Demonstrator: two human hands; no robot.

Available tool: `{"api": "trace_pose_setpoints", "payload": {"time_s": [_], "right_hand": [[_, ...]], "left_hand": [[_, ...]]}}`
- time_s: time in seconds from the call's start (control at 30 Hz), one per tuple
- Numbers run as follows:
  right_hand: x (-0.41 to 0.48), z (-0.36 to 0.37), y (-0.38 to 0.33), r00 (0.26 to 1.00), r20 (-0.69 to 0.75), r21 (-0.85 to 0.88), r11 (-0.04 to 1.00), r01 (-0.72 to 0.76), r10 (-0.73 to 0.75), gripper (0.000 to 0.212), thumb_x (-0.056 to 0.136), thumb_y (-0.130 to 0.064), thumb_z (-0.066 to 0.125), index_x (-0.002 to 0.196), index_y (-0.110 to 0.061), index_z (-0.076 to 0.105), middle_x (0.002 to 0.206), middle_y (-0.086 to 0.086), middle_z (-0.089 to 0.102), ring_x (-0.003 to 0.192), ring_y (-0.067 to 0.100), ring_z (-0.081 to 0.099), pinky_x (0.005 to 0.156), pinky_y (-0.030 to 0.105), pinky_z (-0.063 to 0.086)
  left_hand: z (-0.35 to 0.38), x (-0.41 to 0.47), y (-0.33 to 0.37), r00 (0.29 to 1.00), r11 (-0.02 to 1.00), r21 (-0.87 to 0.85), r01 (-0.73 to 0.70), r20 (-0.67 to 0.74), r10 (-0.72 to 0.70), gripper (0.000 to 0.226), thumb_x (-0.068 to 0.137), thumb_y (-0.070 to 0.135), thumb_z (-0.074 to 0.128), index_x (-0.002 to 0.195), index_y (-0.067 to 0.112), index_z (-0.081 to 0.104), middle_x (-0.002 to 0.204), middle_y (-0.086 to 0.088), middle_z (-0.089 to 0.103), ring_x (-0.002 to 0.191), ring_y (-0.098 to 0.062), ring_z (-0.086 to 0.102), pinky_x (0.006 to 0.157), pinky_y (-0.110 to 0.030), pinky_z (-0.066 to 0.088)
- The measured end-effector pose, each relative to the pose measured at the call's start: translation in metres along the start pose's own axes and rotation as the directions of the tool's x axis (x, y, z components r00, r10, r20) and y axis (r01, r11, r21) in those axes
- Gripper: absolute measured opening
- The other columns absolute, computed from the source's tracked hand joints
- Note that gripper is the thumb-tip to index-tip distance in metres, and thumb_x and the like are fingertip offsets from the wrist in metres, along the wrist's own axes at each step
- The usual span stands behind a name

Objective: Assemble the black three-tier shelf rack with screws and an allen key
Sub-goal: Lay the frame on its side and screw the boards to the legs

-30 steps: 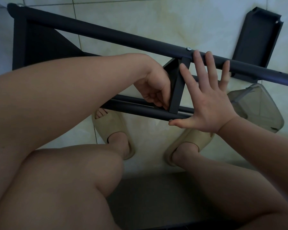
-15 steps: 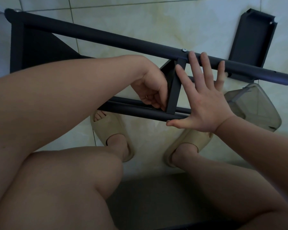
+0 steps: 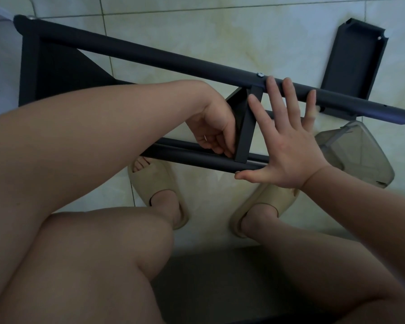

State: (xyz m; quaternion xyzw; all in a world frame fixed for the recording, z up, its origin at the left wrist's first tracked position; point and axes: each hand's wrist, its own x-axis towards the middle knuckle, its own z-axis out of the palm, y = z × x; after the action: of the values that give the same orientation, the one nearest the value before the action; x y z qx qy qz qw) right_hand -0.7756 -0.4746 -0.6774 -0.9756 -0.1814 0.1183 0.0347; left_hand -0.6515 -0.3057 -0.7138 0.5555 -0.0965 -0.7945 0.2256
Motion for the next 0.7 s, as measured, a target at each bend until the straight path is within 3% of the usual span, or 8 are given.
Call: {"api": "trace_pose_setpoints", "payload": {"time_s": [0.17,0.4,0.7], "right_hand": [[-0.0001,-0.0005,0.0000,1.000,0.004,-0.003,1.000,0.001,-0.001,0.130,0.069,-0.100,0.038,0.163,-0.015,0.009,0.168,0.023,0.002,0.154,0.047,-0.002,0.116,0.074,-0.003],[-0.0001,-0.0006,-0.0001,1.000,0.005,-0.003,1.000,0.001,-0.001,0.130,0.069,-0.100,0.037,0.163,-0.015,0.008,0.168,0.023,0.002,0.154,0.047,-0.002,0.116,0.074,-0.003],[0.0000,-0.0007,0.0001,1.000,0.008,-0.001,1.000,-0.003,0.003,0.131,0.068,-0.100,0.040,0.163,-0.015,0.008,0.168,0.023,0.001,0.154,0.047,-0.003,0.116,0.073,-0.004]], "left_hand": [[0.0003,-0.0010,0.0008,0.999,0.997,-0.075,-0.027,0.017,0.029,0.011,0.092,0.008,0.060,0.096,0.014,0.069,0.079,0.004,0.071,0.076,-0.009,0.061,0.070,-0.021,0.045],[0.0014,0.0010,0.0003,1.000,1.000,0.009,-0.006,0.001,0.006,0.009,0.090,0.015,0.066,0.094,0.018,0.073,0.086,0.004,0.071,0.079,-0.010,0.062,0.072,-0.023,0.046],[0.0001,0.0006,-0.0004,0.999,0.998,-0.053,-0.040,0.022,0.041,0.012,0.090,0.011,0.063,0.099,0.015,0.071,0.086,0.004,0.072,0.080,-0.010,0.064,0.073,-0.023,0.046]]}}
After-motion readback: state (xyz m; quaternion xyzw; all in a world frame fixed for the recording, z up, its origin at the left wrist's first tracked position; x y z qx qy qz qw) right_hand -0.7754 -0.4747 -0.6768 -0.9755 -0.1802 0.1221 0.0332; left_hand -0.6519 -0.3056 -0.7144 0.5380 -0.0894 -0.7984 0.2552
